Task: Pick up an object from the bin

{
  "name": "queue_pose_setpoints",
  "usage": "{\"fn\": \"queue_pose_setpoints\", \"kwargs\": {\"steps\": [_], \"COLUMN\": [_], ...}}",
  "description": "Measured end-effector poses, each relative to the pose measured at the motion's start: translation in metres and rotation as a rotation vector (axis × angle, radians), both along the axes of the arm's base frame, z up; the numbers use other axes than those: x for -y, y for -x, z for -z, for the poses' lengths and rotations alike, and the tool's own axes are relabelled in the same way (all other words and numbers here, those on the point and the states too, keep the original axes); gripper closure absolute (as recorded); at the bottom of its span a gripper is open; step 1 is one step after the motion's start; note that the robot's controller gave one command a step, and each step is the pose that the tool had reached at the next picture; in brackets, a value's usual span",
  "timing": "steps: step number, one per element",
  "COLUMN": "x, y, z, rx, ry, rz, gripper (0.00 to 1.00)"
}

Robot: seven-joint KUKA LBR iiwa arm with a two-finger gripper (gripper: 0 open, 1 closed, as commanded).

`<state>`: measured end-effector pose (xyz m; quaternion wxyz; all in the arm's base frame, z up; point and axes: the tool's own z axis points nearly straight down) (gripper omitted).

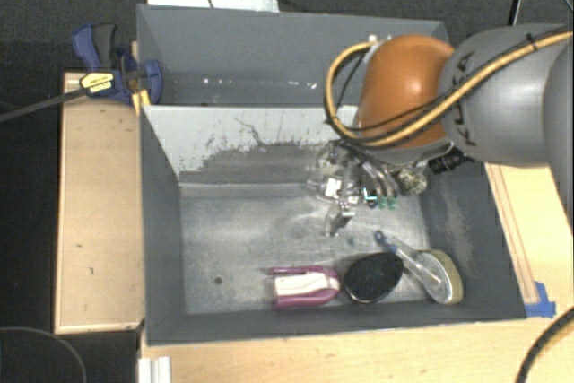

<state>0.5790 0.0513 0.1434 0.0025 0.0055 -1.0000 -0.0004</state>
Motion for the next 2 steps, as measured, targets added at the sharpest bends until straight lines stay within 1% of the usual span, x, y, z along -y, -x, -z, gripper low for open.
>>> {"fn": "queue_pose_setpoints", "kwargs": {"steps": [1, 2], "x": [0.067, 0.091], "y": [-0.004, 0.024], "z": [0.071, 0.042], "rx": [0.021, 0.007], "ry": [-0.002, 0.002], "rz": [0.068, 0.371], "gripper": [0.0, 0.0]}}
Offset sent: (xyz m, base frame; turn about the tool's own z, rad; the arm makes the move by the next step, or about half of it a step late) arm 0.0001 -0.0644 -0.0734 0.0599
